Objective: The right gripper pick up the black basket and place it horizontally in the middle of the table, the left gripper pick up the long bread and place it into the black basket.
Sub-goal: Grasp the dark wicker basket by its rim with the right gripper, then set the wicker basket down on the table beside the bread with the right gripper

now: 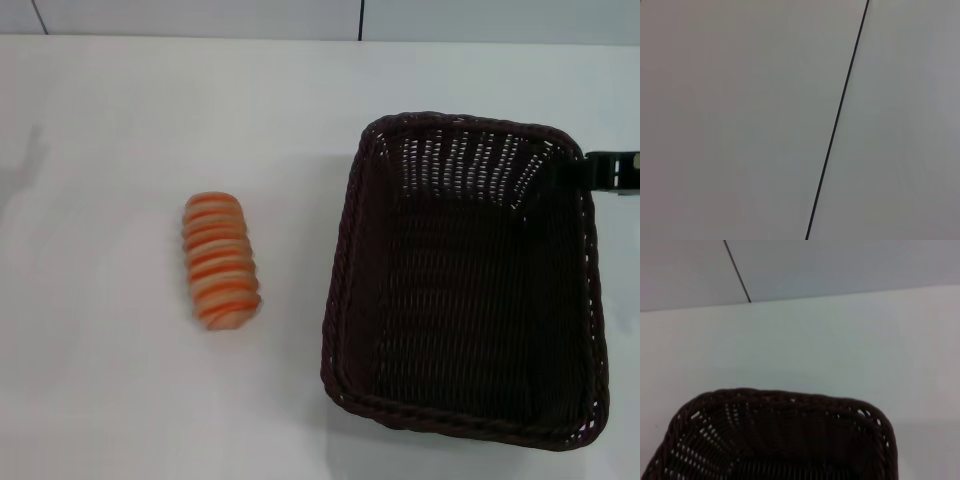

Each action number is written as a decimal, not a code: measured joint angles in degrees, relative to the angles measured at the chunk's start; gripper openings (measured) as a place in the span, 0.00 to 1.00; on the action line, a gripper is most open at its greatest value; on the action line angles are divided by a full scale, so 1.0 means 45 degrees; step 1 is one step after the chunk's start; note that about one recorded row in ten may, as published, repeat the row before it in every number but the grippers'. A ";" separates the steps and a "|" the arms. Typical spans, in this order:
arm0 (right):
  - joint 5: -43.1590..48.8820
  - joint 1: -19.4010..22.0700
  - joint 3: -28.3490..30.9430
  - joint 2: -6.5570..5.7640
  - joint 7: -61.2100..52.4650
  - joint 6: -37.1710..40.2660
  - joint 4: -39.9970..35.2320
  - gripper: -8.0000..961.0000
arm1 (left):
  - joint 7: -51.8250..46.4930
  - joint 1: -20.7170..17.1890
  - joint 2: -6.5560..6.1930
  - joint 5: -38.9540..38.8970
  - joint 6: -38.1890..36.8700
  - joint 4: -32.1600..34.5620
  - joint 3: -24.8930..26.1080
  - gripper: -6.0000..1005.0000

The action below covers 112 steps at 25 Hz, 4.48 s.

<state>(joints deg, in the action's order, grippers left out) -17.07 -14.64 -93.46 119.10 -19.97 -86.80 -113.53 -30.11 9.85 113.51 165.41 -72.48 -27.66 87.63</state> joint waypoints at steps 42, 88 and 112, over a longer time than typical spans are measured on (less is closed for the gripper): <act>-0.0697 -0.0712 -0.1143 -0.0007 0.0022 0.0471 0.3163 0.71 | 0.0061 0.0544 0.0179 -0.0019 -0.0270 0.0306 0.0746 0.83; -0.5561 -0.2158 0.1593 -0.0087 1.5025 0.0208 -0.0721 0.15 | 0.1177 -0.0115 0.0971 -0.0028 0.1727 -0.1279 0.2417 0.83; -0.6747 -0.7283 0.1278 -0.0985 1.4939 -0.3727 0.5005 0.15 | 0.1173 0.1386 0.1039 -0.0063 0.2362 -0.0563 0.3480 0.83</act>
<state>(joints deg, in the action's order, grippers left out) -47.43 -47.41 -87.71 114.67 47.26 -103.57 -91.01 -24.83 16.08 118.19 165.13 -61.85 -30.19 103.29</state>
